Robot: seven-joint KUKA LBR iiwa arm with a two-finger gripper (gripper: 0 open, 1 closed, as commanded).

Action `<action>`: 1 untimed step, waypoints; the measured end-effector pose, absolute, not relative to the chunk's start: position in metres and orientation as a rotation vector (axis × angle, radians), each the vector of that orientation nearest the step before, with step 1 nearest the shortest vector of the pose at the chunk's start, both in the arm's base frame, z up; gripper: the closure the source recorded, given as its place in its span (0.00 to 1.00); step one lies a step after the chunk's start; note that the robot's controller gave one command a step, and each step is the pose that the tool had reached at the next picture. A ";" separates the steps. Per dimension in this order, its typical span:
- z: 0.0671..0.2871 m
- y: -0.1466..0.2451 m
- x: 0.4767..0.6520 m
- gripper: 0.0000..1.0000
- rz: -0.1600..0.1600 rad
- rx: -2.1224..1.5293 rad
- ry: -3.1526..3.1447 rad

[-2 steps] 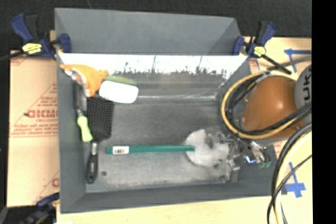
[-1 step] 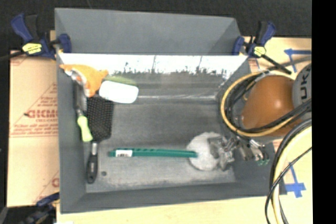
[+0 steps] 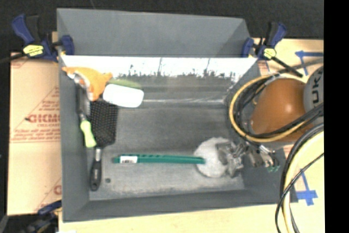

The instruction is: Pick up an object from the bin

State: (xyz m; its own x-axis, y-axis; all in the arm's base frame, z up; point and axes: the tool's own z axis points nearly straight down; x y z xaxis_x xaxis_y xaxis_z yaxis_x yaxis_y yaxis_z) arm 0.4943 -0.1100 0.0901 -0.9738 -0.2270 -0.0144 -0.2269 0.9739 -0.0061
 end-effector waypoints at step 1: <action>0.077 -0.075 0.498 1.00 -0.014 0.029 3.116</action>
Offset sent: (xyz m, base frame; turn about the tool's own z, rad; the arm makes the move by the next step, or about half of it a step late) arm 0.0062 0.0043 0.0717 0.0073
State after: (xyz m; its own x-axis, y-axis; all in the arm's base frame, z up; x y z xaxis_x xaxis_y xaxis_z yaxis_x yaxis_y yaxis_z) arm 0.4976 -0.0750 0.0768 -0.9995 0.0185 -0.0250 0.0187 0.9998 -0.0085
